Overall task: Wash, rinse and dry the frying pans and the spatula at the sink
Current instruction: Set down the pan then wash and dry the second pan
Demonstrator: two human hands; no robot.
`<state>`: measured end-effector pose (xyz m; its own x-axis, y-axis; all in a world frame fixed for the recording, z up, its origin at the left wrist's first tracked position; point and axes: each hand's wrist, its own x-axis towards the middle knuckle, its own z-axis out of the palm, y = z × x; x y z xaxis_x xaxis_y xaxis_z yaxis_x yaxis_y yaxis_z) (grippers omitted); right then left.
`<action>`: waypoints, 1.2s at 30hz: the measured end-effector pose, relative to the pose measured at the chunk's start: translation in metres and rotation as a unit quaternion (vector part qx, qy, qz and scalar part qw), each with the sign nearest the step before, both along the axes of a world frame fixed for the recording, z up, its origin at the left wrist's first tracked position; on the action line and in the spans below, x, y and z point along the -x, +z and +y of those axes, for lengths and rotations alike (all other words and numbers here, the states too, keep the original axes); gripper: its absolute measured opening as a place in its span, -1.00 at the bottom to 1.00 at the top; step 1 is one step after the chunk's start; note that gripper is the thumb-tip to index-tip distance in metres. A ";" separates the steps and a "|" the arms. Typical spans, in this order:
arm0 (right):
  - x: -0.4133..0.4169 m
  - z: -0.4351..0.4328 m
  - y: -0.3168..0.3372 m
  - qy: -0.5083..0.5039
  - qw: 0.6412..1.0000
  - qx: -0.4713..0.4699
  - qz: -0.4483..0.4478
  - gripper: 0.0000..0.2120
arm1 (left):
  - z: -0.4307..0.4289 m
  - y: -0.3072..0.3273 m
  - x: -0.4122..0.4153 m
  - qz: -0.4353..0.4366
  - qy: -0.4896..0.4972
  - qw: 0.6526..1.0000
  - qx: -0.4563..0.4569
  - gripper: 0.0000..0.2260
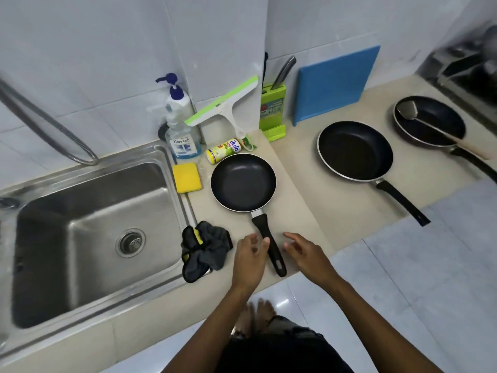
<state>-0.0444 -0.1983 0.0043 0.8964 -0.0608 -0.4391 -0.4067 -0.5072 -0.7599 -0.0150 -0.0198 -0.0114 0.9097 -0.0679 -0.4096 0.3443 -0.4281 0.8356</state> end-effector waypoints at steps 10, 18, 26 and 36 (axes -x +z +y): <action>0.009 -0.074 0.010 0.053 0.951 0.291 -0.092 -0.48 | -0.047 0.011 -0.020 -0.316 -0.225 0.875 -0.290 -0.43; -0.010 -0.206 0.001 0.023 0.932 0.355 -0.074 -0.45 | -0.187 0.007 -0.061 -0.299 -0.324 0.848 -0.295 -0.35; -0.041 -0.359 -0.018 -0.004 0.950 0.311 -0.030 -0.44 | -0.359 -0.003 -0.094 -0.011 -0.298 0.939 -0.173 -0.31; -0.071 -0.423 -0.071 -0.052 0.998 0.022 0.040 -0.42 | -0.465 -0.040 -0.115 0.280 -0.082 0.956 0.024 -0.31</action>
